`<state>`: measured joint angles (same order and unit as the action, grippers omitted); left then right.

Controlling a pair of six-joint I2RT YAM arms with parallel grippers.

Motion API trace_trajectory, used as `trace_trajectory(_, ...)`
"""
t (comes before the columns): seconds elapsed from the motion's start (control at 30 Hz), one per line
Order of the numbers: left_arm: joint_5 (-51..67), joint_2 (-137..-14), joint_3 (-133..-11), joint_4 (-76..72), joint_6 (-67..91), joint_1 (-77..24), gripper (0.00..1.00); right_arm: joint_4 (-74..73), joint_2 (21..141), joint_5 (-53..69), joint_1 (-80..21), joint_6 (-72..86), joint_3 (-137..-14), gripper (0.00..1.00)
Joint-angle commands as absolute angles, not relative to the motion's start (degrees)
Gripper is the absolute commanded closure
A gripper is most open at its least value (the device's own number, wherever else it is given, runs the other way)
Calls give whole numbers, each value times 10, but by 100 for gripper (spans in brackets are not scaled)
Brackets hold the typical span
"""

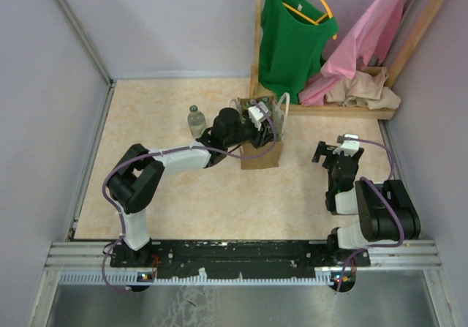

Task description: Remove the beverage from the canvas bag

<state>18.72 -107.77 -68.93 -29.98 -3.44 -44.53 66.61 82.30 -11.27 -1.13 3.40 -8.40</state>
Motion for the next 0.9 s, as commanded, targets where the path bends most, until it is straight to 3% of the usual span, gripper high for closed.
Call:
trace_trajectory(0.0, 181, -1037, -748, -301, -59, -445, 100, 698, 826, -117, -16, 25, -104, 1)
trace_trajectory(0.87, 158, -956, -860, -262, -102, -445, 100, 698, 826, -117, -16, 25, -103, 1)
